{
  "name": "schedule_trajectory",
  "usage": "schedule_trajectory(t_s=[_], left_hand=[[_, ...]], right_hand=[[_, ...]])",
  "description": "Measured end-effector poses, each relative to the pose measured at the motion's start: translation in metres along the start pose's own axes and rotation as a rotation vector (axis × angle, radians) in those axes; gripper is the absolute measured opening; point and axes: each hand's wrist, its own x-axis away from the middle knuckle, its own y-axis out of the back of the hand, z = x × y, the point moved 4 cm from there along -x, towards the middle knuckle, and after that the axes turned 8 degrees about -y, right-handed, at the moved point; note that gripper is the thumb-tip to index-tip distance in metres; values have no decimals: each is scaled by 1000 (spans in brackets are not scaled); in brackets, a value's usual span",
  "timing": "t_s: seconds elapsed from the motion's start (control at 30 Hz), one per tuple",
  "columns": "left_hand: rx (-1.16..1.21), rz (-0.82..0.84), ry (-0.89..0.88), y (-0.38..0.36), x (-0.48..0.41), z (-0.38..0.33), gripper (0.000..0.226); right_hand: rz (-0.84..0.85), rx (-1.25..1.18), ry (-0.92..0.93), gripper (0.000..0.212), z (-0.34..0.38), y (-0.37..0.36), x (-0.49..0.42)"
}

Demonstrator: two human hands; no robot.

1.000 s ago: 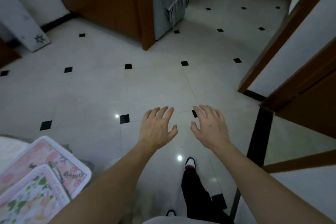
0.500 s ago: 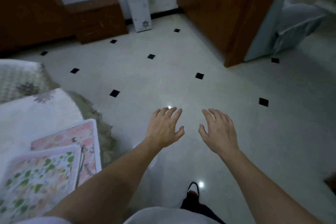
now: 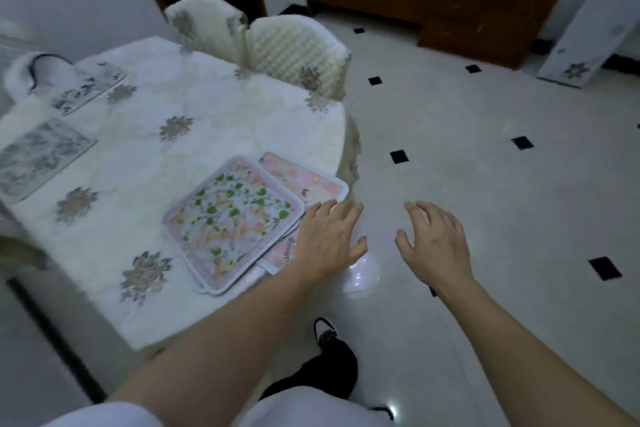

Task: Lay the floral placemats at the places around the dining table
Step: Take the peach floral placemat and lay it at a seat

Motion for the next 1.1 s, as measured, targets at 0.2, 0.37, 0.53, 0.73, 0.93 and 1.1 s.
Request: schedule_trajectory(t_s=[0.2,0.37,0.53,0.73,0.93,1.1], left_hand=[[-13,-39,291,-12,28,94,60],[20,-19,521,-24,43,161,64],[80,-8,760,-38,65,218,65],[101,-14,985,-49,97,250,64],[101,-63,1253,-53,129,256,54],[192,-30,1446,-63,150,260,56]], right_hand=[[62,-11,298,45,92,-43,-68],[146,20,442,49,156,-76,-117],[218,34,555,48,205,-110,-156],[292,58,657,45,241,-141,-180],[459,113,699,44,256,-175,-193],[575,134,649,46,267,-194,-202]])
